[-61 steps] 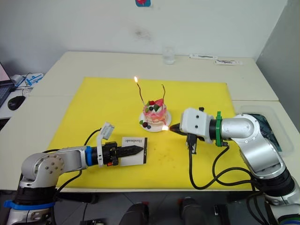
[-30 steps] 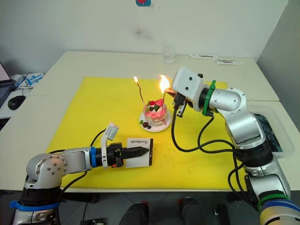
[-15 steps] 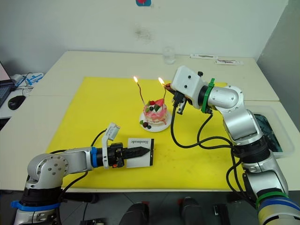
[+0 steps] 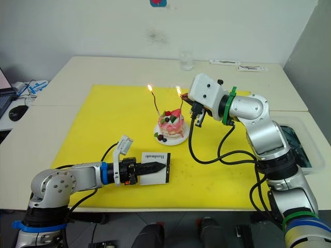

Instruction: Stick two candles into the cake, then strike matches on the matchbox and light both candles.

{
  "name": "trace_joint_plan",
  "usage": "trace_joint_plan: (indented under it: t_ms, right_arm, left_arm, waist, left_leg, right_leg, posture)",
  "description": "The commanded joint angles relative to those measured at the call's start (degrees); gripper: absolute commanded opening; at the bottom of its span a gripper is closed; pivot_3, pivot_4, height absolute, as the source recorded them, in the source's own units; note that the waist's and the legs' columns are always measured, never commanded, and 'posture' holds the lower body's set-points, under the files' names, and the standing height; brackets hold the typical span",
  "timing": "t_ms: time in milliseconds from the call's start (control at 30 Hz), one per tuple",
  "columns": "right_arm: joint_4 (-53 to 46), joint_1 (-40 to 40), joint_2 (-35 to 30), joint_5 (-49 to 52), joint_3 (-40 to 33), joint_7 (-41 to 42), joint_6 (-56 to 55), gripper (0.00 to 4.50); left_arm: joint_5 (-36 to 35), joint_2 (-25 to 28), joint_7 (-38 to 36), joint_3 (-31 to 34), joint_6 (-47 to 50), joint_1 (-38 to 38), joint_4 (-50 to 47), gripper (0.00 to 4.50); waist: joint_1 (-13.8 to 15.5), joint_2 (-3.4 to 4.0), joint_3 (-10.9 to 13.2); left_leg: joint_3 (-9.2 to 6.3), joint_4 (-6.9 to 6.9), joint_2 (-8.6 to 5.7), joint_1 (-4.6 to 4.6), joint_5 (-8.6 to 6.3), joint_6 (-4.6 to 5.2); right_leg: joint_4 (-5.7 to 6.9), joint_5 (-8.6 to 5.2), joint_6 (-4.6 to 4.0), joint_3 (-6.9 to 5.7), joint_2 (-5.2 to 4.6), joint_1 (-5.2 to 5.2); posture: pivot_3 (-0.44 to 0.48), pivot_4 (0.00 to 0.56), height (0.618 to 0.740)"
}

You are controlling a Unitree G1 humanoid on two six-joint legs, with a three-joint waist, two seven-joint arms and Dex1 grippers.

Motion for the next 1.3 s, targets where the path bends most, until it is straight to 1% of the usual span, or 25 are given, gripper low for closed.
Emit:
trace_joint_plan:
  t_ms: [33, 1100, 1200, 1300]
  right_arm:
    - [-1.60, -0.40, -0.35, 0.12, -0.89, 0.02, -0.25, 0.02]
    - [-1.58, -0.36, -0.47, 0.69, -1.15, 0.44, 1.19, 0.02]
    - [-3.35, 0.05, -0.83, 2.13, -1.76, 1.49, 2.00, 0.02]
    - [-8.48, 2.13, -2.51, 4.96, -3.03, 3.40, 5.17, 0.02]
  left_arm:
    - [-0.85, 0.33, -0.53, -0.02, -0.60, -0.88, -1.76, 0.00]
    - [-1.15, 0.00, -0.42, -0.03, -0.50, -0.72, -1.97, 0.00]
    - [-1.22, -0.11, -0.36, -0.05, -0.41, -0.92, -1.84, 0.00]
    - [-1.32, -0.29, -0.44, -0.16, -0.27, -1.34, -1.39, 0.00]
  waist:
    - [0.00, 0.00, 0.00]
    - [0.00, 0.00, 0.00]
    - [-0.01, 0.00, 0.00]
    - [0.11, 0.00, 0.00]
  left_leg:
    - [0.00, 0.00, 0.00, 0.00, 0.00, 0.00]
    - [0.00, 0.00, 0.00, 0.00, 0.00, 0.00]
    - [0.00, 0.00, 0.00, 0.00, 0.00, 0.00]
    - [-0.01, -0.01, 0.00, -0.01, 0.00, 0.00]
  right_leg:
    - [0.00, 0.00, 0.00, 0.00, 0.00, 0.00]
    - [0.00, 0.00, -0.01, 0.00, 0.00, 0.00]
    - [0.00, 0.00, -0.01, 0.00, 0.00, 0.00]
    - [-0.01, -0.01, 0.00, -0.01, 0.00, 0.00]
  posture:
    - [0.000, 0.150, 0.740]
    - [0.000, 0.150, 0.740]
    - [0.000, 0.150, 0.740]
    - [0.000, 0.150, 0.740]
